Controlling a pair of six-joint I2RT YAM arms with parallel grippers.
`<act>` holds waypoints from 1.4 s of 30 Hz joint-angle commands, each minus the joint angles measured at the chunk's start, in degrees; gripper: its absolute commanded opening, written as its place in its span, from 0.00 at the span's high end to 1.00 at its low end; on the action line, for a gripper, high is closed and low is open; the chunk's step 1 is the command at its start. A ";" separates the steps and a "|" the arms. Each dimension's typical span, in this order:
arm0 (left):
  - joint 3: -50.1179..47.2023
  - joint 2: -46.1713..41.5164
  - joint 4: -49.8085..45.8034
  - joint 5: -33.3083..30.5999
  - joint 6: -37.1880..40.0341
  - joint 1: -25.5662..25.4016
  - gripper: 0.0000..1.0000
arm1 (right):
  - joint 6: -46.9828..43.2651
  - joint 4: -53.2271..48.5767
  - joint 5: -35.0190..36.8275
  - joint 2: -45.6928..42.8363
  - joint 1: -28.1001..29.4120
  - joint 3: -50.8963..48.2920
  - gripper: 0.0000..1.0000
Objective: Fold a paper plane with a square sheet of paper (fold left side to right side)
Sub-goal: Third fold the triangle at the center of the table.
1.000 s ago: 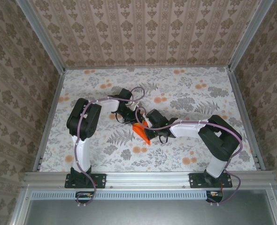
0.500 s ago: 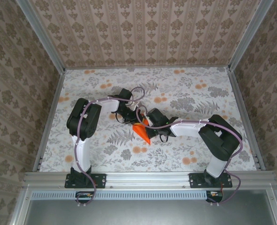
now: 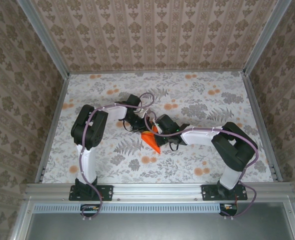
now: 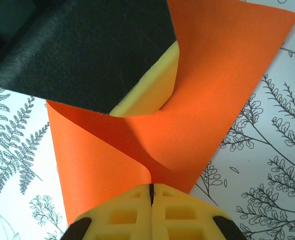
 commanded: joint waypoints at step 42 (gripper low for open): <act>-14.50 -18.56 8.45 4.80 0.45 2.26 0.87 | -0.49 -8.31 -2.04 5.05 0.03 1.67 1.00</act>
